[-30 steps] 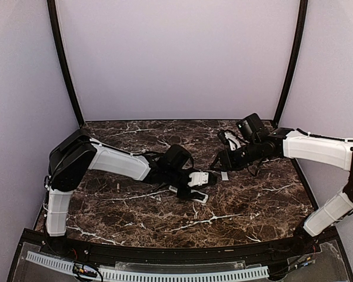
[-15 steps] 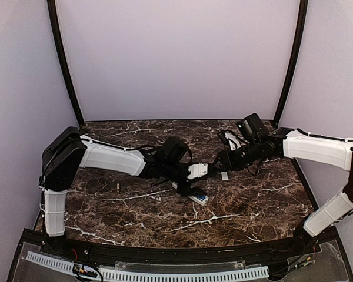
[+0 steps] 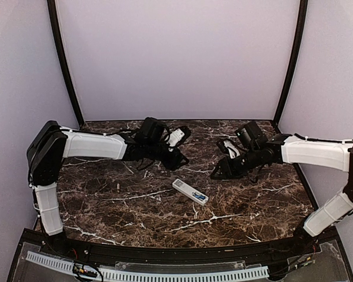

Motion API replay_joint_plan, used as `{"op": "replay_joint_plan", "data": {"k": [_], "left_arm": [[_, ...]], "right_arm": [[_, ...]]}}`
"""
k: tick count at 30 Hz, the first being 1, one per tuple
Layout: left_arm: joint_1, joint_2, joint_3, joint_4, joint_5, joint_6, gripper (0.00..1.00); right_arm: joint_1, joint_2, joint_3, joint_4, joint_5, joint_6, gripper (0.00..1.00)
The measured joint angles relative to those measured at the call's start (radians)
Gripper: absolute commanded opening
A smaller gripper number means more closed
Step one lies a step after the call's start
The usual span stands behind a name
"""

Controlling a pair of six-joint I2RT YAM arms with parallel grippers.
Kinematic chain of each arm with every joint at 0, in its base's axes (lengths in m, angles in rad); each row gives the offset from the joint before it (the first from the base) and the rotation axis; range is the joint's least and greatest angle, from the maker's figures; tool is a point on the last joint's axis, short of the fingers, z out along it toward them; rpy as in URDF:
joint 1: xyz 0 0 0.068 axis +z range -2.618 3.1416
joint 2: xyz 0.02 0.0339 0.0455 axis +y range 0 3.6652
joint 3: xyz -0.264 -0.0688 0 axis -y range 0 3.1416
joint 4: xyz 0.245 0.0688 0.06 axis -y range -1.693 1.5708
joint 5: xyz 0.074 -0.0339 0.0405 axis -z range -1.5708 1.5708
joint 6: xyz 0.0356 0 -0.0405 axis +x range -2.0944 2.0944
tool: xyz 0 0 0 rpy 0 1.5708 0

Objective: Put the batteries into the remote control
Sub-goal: Move the remote control without the battery cover to the center of the board.

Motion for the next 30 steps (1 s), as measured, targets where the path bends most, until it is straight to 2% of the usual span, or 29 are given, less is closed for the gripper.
{"op": "replay_joint_plan", "data": {"k": [3,8,14,18,25,30], "left_arm": [[0.024,0.021,0.002,-0.025,-0.032,-0.074,0.68],[0.032,0.081,0.016,-0.064,-0.038,-0.151,0.68],[0.037,0.101,0.015,-0.089,-0.051,-0.188,0.7],[0.06,0.056,-0.029,-0.092,-0.095,-0.255,0.73],[0.11,-0.131,-0.165,-0.123,-0.275,-0.389,0.78],[0.113,-0.242,-0.24,-0.134,-0.368,-0.45,0.78]], "right_arm": [[0.005,0.003,0.005,0.006,0.0,-0.053,0.43],[0.005,0.084,0.052,0.024,-0.011,-0.082,0.44],[0.019,0.255,0.115,0.044,-0.021,-0.106,0.61],[0.082,0.381,0.267,0.035,0.032,-0.163,0.7],[0.222,0.541,0.439,-0.002,0.153,-0.257,0.7],[0.249,0.629,0.509,-0.059,0.242,-0.319,0.63]]}}
